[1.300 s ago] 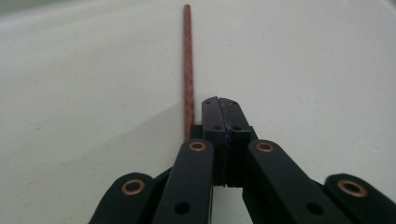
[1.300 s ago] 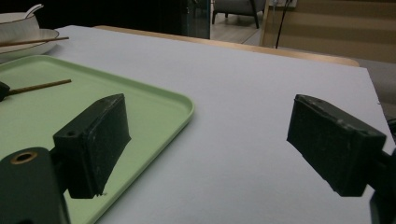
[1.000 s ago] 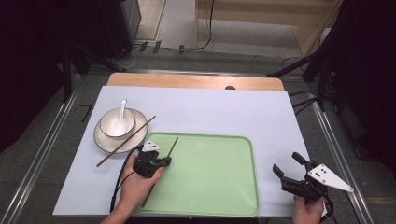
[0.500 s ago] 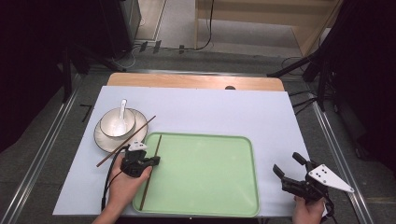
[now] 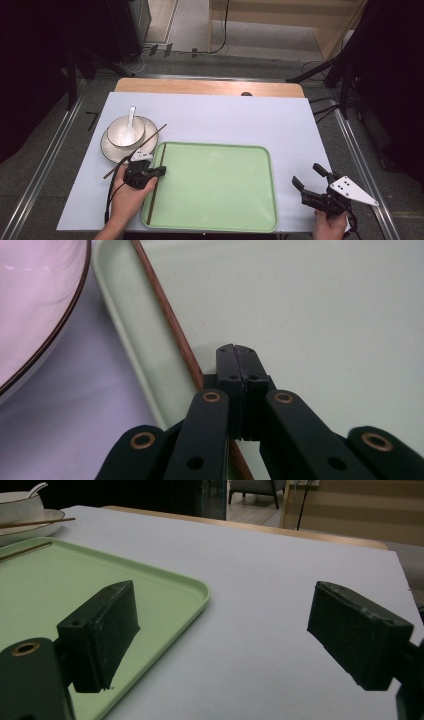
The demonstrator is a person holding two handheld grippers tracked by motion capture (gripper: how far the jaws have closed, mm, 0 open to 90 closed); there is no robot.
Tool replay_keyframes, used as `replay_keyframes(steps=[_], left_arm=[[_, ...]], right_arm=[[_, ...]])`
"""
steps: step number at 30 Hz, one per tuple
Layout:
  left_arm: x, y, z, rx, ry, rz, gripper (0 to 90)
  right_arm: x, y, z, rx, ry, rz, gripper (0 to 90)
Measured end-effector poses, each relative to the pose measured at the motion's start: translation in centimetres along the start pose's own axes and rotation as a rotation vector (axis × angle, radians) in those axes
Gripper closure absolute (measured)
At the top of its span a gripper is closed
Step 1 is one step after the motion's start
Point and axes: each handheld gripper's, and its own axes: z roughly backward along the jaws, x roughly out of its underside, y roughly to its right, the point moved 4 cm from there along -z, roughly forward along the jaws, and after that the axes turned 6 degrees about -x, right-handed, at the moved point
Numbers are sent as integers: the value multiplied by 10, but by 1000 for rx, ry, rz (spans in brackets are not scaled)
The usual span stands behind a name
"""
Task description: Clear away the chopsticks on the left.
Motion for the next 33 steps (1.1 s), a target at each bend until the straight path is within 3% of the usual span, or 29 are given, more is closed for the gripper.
replay_keyframes(steps=[13,33], left_arm=[[-1,0,-1,7,-3,-24,900],[-4,-4,7,44,19,-14,868]], right_arm=[[0,-1,-1,-3,-4,2,129],[1,-1,-1,-8,-8,-1,130]])
